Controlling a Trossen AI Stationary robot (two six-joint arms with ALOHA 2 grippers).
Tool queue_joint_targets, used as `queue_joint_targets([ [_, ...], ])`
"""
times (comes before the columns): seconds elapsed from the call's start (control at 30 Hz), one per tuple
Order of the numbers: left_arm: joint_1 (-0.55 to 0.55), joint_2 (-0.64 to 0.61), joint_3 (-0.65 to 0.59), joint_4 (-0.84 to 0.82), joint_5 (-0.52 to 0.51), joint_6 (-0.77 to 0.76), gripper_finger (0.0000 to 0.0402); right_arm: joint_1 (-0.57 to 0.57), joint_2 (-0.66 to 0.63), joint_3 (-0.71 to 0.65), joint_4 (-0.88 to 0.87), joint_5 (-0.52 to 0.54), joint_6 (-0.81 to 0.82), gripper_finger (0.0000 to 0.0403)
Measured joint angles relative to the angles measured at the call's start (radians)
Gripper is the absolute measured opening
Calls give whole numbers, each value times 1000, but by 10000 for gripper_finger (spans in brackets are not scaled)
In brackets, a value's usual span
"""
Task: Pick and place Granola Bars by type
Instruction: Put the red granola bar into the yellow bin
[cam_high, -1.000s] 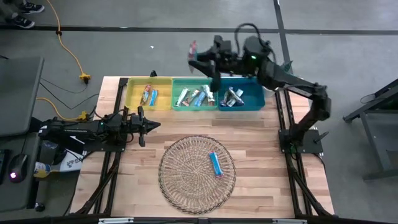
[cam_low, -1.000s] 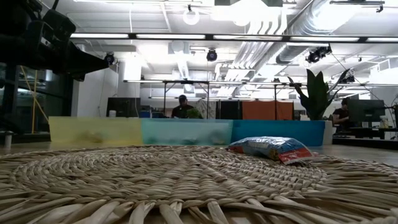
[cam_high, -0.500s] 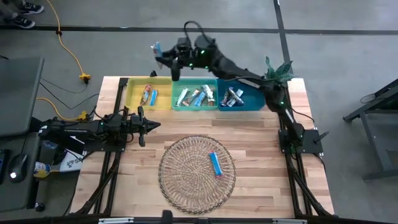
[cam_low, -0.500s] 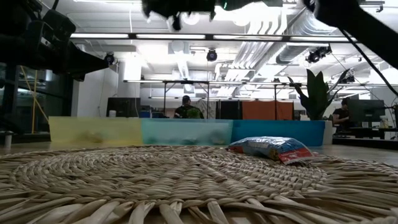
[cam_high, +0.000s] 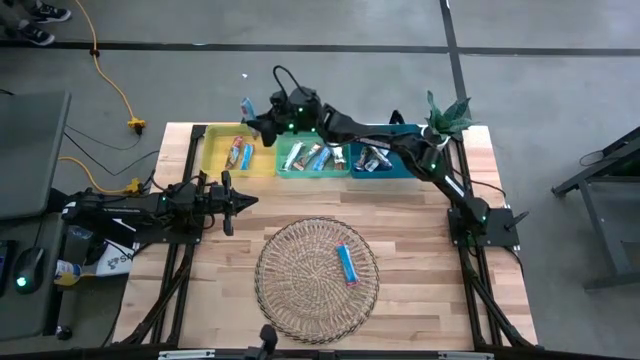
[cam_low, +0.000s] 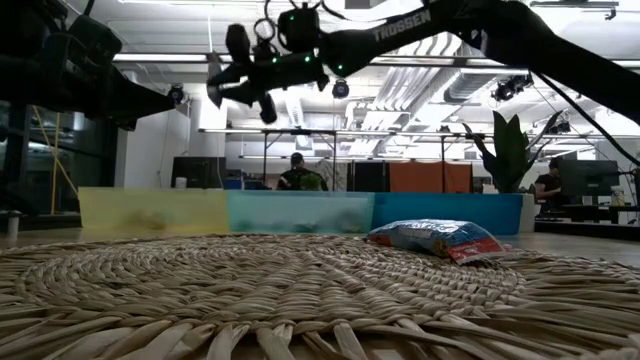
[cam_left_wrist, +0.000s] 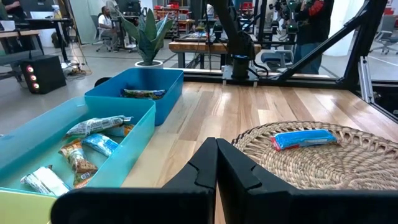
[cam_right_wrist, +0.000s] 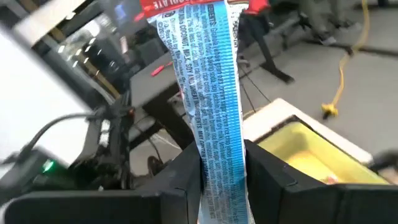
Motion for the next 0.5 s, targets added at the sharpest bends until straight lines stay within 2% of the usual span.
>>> queue_joint_targets([
  [0.33, 0, 0, 0, 0, 0, 0, 0, -17, 24, 1, -89, 125, 271, 91],
  [0.5, 0, 0, 0, 0, 0, 0, 0, -13, 54, 1, -85, 125, 413, 91],
])
